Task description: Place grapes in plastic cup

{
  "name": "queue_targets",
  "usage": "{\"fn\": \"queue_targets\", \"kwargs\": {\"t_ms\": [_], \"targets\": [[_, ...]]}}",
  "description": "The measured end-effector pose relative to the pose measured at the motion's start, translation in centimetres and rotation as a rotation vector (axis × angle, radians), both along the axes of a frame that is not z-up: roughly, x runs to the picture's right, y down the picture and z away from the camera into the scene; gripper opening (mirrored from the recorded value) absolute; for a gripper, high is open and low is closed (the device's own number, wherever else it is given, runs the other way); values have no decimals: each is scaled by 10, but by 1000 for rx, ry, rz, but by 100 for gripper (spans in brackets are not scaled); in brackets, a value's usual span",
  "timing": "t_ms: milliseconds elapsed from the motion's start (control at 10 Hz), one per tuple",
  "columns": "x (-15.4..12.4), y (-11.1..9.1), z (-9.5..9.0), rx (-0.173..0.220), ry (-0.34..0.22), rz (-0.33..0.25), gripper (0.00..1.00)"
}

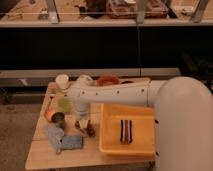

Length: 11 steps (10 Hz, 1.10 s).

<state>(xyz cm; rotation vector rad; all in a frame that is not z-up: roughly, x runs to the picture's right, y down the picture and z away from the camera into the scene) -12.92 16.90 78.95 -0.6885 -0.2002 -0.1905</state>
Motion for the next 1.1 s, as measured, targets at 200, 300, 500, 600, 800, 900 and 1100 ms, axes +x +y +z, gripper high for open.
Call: {"fn": "queue_targets", "kwargs": {"t_ms": [200,300,500,600,800,900,1100], "targets": [[-2,6,7,5,-6,-18,37],[-4,5,8,9,-12,-26,37],[-8,1,10,18,-21,-34,49],[-9,0,11,19,-24,-35,55],[-13,1,16,16,-32,-31,70],[-14,2,19,14,-34,-30,76],[-19,4,29,10,-42,-32,78]]}}
